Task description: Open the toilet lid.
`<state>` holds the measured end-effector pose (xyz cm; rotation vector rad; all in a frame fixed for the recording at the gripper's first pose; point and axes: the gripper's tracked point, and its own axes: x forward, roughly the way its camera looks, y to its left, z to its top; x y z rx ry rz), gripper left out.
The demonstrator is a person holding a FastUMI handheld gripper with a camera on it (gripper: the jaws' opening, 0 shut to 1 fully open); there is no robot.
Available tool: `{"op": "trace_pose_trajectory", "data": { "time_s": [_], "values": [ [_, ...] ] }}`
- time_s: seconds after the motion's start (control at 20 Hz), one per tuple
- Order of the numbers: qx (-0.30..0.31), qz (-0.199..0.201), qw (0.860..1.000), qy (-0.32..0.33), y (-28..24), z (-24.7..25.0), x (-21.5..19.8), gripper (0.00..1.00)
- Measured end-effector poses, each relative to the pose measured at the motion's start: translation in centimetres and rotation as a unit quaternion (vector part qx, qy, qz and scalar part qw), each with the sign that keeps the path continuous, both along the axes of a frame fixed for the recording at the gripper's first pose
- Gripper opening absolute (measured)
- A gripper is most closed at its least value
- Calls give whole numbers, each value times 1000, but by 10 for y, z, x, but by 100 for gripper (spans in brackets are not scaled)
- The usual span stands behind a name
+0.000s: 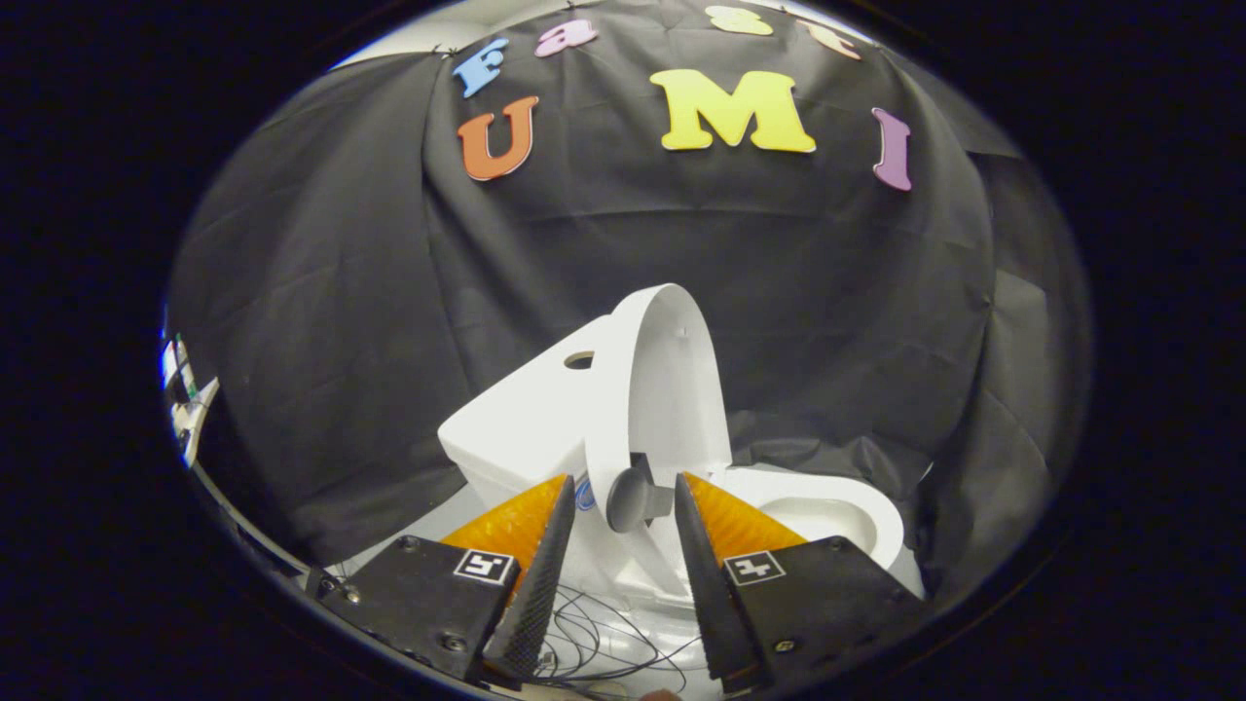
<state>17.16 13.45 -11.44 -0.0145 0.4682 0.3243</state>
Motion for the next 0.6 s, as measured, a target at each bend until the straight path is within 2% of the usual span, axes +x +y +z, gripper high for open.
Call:
{"op": "trace_pose_trajectory", "data": {
  "time_s": [0.1,0.25,0.4,0.6],
  "values": [
    [12,2,1000,8,2,-1,-4,65],
    [12,-12,1000,4,-11,1,-8,87],
    [19,-37,999,-18,-26,7,-7,84],
    [59,-36,995,-70,-28,20,5,86]
  ]
}}
